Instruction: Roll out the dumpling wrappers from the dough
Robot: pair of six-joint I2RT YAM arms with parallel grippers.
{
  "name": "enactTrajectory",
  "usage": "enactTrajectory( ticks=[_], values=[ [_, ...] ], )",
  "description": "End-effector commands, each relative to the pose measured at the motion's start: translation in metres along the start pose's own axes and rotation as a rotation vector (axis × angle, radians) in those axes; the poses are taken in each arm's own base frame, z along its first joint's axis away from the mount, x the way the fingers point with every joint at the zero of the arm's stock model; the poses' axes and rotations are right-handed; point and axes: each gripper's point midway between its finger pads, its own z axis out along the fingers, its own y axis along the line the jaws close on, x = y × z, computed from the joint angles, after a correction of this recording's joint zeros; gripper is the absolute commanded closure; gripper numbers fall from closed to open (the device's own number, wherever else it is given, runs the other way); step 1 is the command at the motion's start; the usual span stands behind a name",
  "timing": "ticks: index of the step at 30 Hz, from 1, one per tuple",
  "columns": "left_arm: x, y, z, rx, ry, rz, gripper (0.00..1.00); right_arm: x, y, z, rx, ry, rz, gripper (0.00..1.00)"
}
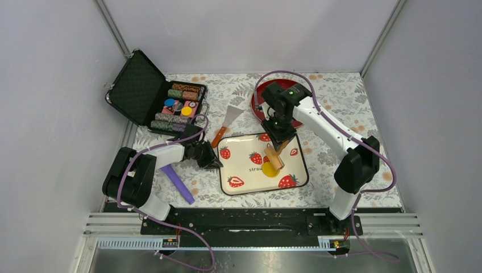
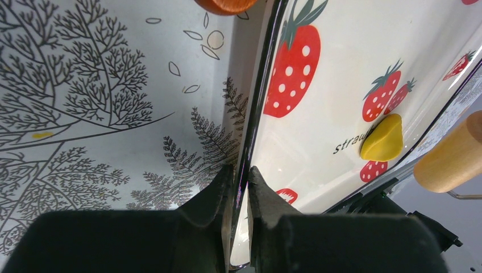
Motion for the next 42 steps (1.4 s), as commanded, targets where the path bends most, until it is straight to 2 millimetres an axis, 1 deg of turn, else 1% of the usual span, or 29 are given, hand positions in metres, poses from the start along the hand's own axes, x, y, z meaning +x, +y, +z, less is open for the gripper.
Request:
enactTrajectory(
  ticks=[1,8,10,17,19,22,31,32,35,42],
  values=[
    [0.006,0.07,0.005,-0.274,-0.015,-0.041,1.0,0.001,0.004,-0.002,-0.017,-0.018,-0.123,1.0],
    [0.007,0.07,0.005,-0.273,-0.015,-0.042,1.0,0.004,0.01,0.025,0.033,0.065,-0.204,1.0],
    [0.006,0.07,0.005,-0.272,-0.016,-0.042,1.0,0.006,0.009,0.032,0.051,0.083,-0.215,1.0],
    [0.007,0.07,0.005,-0.272,-0.015,-0.045,1.0,0.028,0.002,0.053,0.085,0.136,-0.215,1.0],
    [0.007,0.071,0.005,-0.272,-0.014,-0.045,1.0,0.032,0.001,0.055,0.085,0.128,-0.213,1.0],
    [0.006,0.07,0.005,-0.271,-0.016,-0.043,1.0,0.031,0.003,0.055,0.077,0.102,-0.211,1.0],
    [0.007,0.07,0.005,-0.271,-0.015,-0.045,1.0,0.041,0.0,0.068,0.087,0.162,-0.208,1.0],
    [0.007,0.07,0.005,-0.271,-0.015,-0.045,1.0,0.041,-0.006,0.07,0.12,0.17,-0.207,1.0],
    [0.007,0.071,0.005,-0.272,-0.015,-0.045,1.0,0.047,-0.01,0.077,0.132,0.194,-0.205,1.0],
    [0.007,0.071,0.005,-0.272,-0.014,-0.045,1.0,0.054,-0.006,0.086,0.1,0.241,-0.214,1.0]
  ],
)
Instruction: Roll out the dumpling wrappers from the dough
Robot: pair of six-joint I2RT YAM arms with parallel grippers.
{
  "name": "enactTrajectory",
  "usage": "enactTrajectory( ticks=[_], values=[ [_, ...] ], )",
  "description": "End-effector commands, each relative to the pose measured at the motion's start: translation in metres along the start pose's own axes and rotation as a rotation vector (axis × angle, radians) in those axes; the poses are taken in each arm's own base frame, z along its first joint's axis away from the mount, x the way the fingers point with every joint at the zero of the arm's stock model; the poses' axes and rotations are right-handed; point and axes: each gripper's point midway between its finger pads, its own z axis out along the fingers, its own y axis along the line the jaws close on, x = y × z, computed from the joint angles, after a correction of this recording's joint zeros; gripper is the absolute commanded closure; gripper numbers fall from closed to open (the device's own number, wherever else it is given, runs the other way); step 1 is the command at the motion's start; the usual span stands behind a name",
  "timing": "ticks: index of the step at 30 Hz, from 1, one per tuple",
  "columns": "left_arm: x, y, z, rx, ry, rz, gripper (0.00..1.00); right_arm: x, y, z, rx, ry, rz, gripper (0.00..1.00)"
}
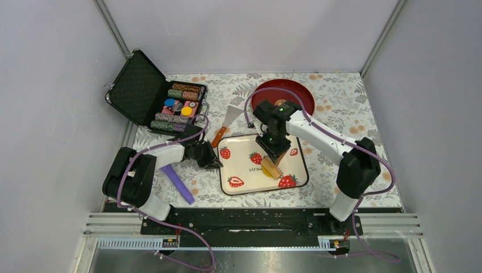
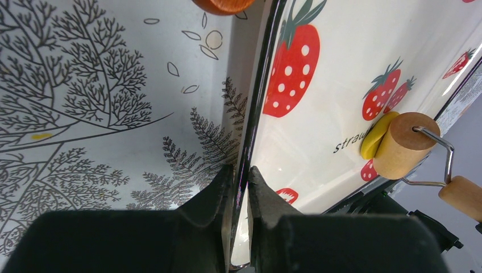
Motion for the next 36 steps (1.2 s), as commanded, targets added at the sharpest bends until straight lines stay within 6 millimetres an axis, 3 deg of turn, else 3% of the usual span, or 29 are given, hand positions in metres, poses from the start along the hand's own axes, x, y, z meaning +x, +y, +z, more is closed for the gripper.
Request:
enactTrajectory(
  ticks=[1,16,26,36],
  values=[
    [0.007,0.071,0.005,-0.274,-0.013,-0.052,1.0,0.03,-0.013,0.043,0.059,0.206,-0.026,1.0],
    [0.007,0.07,0.005,-0.274,-0.016,-0.051,1.0,0.04,0.002,0.061,-0.018,0.314,0.019,1.0],
    [0.006,0.071,0.005,-0.274,-0.017,-0.054,1.0,0.025,0.021,0.079,-0.095,0.307,0.108,1.0],
    [0.007,0.07,0.005,-0.273,-0.016,-0.053,1.0,0.031,0.028,0.096,-0.121,0.36,0.166,1.0]
  ],
)
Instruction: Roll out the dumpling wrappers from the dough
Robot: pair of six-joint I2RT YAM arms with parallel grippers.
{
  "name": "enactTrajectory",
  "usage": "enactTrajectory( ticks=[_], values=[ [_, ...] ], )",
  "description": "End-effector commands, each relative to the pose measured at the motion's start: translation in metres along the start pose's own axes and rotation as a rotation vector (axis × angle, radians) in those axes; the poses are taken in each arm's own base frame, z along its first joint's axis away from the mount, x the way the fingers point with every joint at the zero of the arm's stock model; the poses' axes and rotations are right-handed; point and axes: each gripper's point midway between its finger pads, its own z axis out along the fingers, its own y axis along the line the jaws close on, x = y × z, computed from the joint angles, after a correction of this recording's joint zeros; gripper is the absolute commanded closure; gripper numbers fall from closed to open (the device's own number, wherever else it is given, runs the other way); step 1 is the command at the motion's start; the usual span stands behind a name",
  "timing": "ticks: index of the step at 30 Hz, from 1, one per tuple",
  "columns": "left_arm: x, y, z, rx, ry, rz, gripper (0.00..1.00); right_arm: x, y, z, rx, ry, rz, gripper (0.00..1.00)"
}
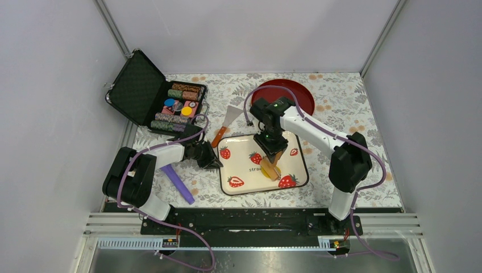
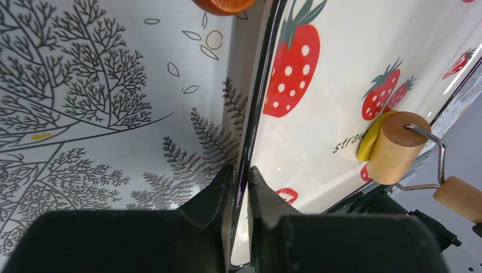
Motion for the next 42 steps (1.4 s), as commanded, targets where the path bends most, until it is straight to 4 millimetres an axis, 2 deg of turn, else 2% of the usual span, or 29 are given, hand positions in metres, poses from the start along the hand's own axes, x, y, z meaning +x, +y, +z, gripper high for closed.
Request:
enactTrajectory(
  ticks=[1,31,39,42],
  values=[
    [0.007,0.07,0.005,-0.273,-0.017,-0.054,1.0,0.029,0.015,0.088,-0.082,0.277,0.072,1.0],
    [0.006,0.07,0.004,-0.271,-0.021,-0.053,1.0,0.011,0.054,0.086,-0.294,0.306,0.045,1.0],
    [0.007,0.07,0.005,-0.27,-0.02,-0.053,1.0,0.007,0.061,0.085,-0.339,0.286,0.049,1.0],
    [0.007,0.07,0.005,-0.271,-0.02,-0.053,1.0,0.0,0.062,0.08,-0.333,0.248,0.044,1.0]
  ],
)
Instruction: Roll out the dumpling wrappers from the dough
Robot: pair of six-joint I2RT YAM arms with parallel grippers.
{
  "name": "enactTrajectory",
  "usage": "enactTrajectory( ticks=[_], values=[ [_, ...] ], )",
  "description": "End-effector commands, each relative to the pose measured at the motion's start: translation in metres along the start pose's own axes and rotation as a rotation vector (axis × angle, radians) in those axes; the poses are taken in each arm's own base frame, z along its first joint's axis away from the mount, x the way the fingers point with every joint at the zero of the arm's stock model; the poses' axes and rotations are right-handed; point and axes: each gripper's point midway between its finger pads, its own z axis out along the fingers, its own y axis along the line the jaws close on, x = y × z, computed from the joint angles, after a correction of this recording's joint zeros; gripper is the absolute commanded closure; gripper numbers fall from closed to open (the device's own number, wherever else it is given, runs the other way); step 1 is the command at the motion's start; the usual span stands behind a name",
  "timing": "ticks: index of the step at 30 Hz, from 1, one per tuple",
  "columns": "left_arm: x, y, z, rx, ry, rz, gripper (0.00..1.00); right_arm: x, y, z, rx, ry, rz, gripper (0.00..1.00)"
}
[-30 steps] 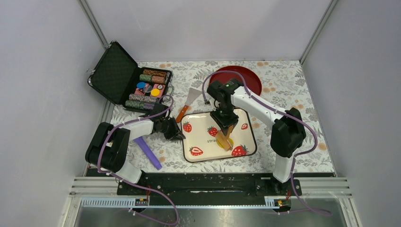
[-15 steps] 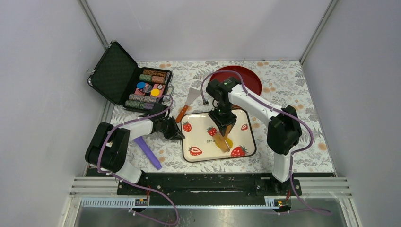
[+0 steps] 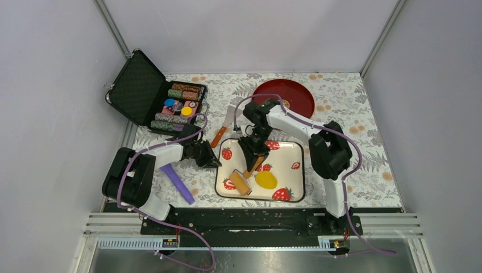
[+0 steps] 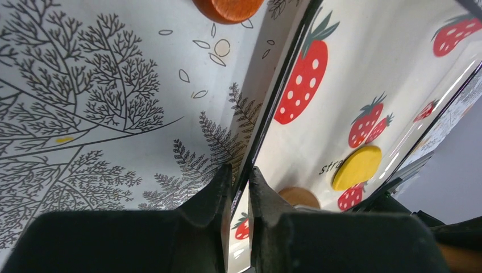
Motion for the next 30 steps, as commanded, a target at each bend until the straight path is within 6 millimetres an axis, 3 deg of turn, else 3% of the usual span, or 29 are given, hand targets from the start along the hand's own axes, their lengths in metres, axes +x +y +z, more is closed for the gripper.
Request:
enactTrajectory(
  ticks=[1,5,9,13,23,30],
  values=[
    [0.012,0.067,0.007,-0.272,-0.008,-0.057,1.0,0.012,-0.038,0.044,0.149,0.104,0.014,1.0],
    [0.012,0.067,0.006,-0.272,-0.008,-0.059,1.0,-0.014,-0.017,0.008,0.169,-0.085,-0.051,1.0],
    [0.012,0.067,0.007,-0.272,-0.006,-0.058,1.0,-0.035,0.005,-0.047,0.215,-0.308,-0.099,1.0],
    [0.012,0.067,0.007,-0.274,-0.006,-0.058,1.0,-0.041,0.008,-0.083,0.227,-0.427,-0.062,1.0],
    [0.012,0.067,0.007,-0.274,-0.005,-0.056,1.0,-0.008,-0.036,-0.09,0.279,-0.424,0.074,1.0],
    [0.011,0.067,0.007,-0.274,-0.006,-0.056,1.0,0.009,-0.045,-0.096,0.307,-0.371,0.078,1.0]
  ],
)
